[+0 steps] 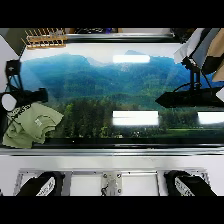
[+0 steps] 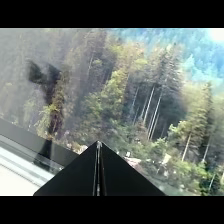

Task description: Fold the clothes and pants, and hang the long-sleeved shirts on hangers.

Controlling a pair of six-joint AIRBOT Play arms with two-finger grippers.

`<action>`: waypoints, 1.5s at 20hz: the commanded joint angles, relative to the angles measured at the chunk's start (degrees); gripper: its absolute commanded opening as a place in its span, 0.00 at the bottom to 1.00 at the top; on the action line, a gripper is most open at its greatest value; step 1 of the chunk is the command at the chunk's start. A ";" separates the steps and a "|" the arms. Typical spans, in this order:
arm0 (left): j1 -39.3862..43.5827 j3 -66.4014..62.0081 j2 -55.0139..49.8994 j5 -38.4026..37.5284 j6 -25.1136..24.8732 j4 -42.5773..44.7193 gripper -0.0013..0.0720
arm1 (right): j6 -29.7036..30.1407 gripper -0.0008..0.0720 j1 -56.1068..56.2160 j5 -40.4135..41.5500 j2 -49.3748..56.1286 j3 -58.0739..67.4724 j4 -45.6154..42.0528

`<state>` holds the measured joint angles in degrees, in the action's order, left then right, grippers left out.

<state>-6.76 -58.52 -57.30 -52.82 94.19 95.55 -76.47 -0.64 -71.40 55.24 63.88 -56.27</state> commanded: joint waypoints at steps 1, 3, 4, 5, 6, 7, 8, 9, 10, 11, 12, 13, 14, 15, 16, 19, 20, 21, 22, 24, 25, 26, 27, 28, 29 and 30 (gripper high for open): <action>-14.34 -1.99 -7.91 -2.54 3.21 4.74 0.97 | 0.00 0.04 0.02 0.00 0.02 -0.02 0.00; -17.94 -1.99 -12.70 -3.82 4.31 4.76 0.97 | 0.00 0.04 0.02 0.00 0.02 -0.02 0.00; -18.84 -1.99 -15.19 -4.59 4.24 4.81 0.97 | 0.00 0.04 0.02 0.00 0.02 -0.02 0.00; -19.47 -1.99 -17.51 -5.27 4.24 4.94 0.97 | 0.00 0.04 0.02 0.00 0.02 -0.02 0.00; -20.00 -1.99 -19.41 -5.95 4.24 4.90 0.97 | 0.00 0.04 0.02 0.00 0.02 -0.02 0.00; -20.46 -1.99 -21.16 -6.12 4.24 4.92 0.97 | 0.00 0.04 0.02 0.00 0.02 -0.02 0.00; -20.83 -1.99 -22.38 -6.16 4.24 4.90 0.97 | 0.00 0.04 0.02 0.00 0.02 -0.02 0.00; -21.14 -1.99 -23.21 -6.27 4.24 4.83 0.97 | 0.00 0.04 0.02 0.00 0.02 -0.02 0.00; -21.14 -1.99 -23.85 -6.40 4.24 4.79 0.97 | 0.00 0.04 0.02 0.00 0.02 -0.02 0.00; -21.14 -1.97 -24.28 -6.54 4.24 4.74 0.97 | 0.00 0.04 0.02 0.00 0.02 -0.02 0.00; -21.07 -1.95 -24.65 -6.47 4.24 4.37 0.97 | 0.00 0.04 0.02 0.00 0.02 -0.02 0.00; -21.09 -1.95 -25.11 -6.14 4.20 2.60 0.97 | 0.00 0.04 0.02 0.00 0.02 -0.02 0.00; -21.09 -1.95 -25.59 -5.88 4.17 0.63 0.97 | 0.00 0.04 0.02 0.00 0.02 -0.02 0.00; -21.07 -1.95 -26.01 -5.62 4.20 -1.27 0.96 | 0.00 0.04 0.02 0.00 0.02 -0.02 0.00; -21.07 -1.95 -26.08 -5.46 4.22 -3.15 0.85 | 0.00 0.04 0.02 0.00 0.02 -0.02 0.00; -21.07 -2.01 -24.74 -5.44 3.67 -10.38 0.03 | 0.00 0.04 0.02 0.00 0.02 -0.02 0.00; -20.96 -2.01 -23.12 -4.83 2.16 -14.56 0.02 | 0.00 0.04 0.02 0.00 0.02 -0.02 0.00; -20.39 -2.01 -20.68 -3.61 -0.04 -19.56 0.02 | 0.00 0.04 0.02 0.00 0.02 -0.02 -0.02; -19.21 -2.01 -17.66 -2.58 -1.46 -24.50 0.02 | 0.00 0.04 0.02 0.00 0.02 -0.02 0.00; -15.34 -2.01 -11.34 -1.88 -2.49 -33.07 0.02 | 0.00 0.04 0.02 0.00 0.02 -0.02 0.00; -12.57 -2.01 -8.44 -1.42 -2.51 -35.82 0.02 | 0.00 0.04 0.02 0.00 0.02 -0.02 0.00; -9.25 -2.01 -5.81 -0.83 -2.49 -37.29 0.02 | 0.00 0.04 0.02 0.02 0.02 -0.02 0.00; -5.11 -2.01 -3.15 -0.02 -2.47 -37.64 0.02 | 0.00 0.04 0.02 0.07 0.04 -0.02 0.00; -0.90 -2.01 -1.07 1.03 -2.45 -37.68 0.02 | 0.00 0.03 0.02 0.59 0.04 -0.02 -0.02; 3.82 -2.01 0.79 2.73 -2.19 -37.68 0.02 | -0.24 0.03 0.02 2.71 0.15 -0.02 0.20; 8.70 -2.01 2.23 5.29 -1.99 -37.68 0.02 | -1.70 0.03 0.02 4.22 0.33 -0.02 2.19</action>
<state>-8.95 -60.47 -60.69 -52.49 92.42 61.65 -76.49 -0.64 -70.17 55.37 63.88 -56.01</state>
